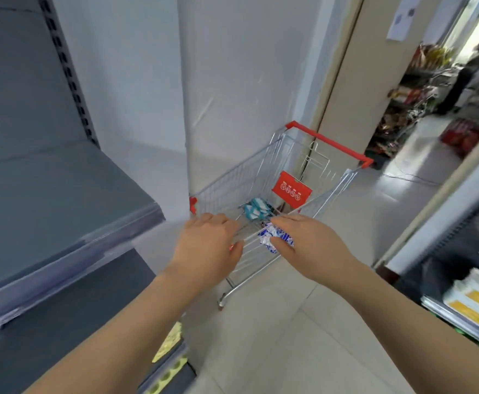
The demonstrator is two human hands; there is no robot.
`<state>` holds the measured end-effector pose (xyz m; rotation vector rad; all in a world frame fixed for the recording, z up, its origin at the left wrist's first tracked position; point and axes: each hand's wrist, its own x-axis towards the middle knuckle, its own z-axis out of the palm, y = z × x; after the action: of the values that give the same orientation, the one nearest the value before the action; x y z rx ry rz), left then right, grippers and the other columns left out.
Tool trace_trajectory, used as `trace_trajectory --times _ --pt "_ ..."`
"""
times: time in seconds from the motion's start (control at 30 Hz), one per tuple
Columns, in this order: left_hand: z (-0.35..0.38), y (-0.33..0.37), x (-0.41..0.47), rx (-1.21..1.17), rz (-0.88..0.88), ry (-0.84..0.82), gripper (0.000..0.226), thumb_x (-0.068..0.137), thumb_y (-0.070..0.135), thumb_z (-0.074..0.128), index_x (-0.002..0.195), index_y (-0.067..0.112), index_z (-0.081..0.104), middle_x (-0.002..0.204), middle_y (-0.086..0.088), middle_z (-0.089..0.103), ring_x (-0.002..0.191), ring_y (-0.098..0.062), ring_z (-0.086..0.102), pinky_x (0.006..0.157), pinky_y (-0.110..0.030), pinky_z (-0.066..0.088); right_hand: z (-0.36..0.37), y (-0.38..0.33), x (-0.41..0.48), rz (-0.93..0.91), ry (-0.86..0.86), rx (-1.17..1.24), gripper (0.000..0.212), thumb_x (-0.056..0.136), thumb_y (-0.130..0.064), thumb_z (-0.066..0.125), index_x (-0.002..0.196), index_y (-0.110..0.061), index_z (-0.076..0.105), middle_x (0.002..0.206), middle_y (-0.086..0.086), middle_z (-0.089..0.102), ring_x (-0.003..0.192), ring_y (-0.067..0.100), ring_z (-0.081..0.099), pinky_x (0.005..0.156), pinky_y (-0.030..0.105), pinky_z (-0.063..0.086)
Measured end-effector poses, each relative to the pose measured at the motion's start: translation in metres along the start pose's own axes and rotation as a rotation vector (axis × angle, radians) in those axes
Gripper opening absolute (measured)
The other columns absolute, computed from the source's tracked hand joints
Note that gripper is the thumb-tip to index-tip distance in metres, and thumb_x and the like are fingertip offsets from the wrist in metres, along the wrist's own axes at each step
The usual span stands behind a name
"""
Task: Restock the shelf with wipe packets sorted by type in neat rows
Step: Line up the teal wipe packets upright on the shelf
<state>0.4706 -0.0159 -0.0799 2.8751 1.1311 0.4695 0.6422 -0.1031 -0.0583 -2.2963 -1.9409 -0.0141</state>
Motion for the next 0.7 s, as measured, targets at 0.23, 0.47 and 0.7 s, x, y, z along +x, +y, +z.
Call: trace_trajectory --times 0.23,0.47,0.7 --pt "0.080 0.018 0.127 0.023 -0.025 -0.061 0.037 0.095 0.044 0.044 0.121 0.024 0.061 0.117 0.003 0.064 0.105 -0.020 0.057 0.094 -0.035 0.045 0.032 0.116 0.080 0.095 -0.039 0.026 0.038 0.098 -0.038 0.042 0.133 -0.024 0.050 0.132 -0.002 0.057 0.114 0.018 0.054 0.089 0.030 0.045" --pt "0.140 0.003 0.269 0.007 -0.131 -0.151 0.036 0.097 0.044 0.040 0.122 0.025 0.059 0.117 0.003 0.063 0.104 -0.016 0.058 0.092 -0.035 0.048 0.048 0.208 0.204 0.113 -0.108 0.003 0.030 0.100 -0.036 0.039 0.119 -0.019 0.056 0.117 0.000 0.061 0.108 0.020 0.057 0.085 0.034 0.050" --pt "0.184 -0.016 0.382 -0.029 -0.226 -0.243 0.039 0.098 0.043 0.039 0.130 0.027 0.054 0.124 0.002 0.060 0.111 -0.018 0.056 0.094 -0.036 0.047 0.069 0.280 0.318 0.119 -0.147 0.035 0.034 0.101 -0.036 0.039 0.123 -0.017 0.056 0.120 0.004 0.063 0.104 0.022 0.060 0.085 0.034 0.050"
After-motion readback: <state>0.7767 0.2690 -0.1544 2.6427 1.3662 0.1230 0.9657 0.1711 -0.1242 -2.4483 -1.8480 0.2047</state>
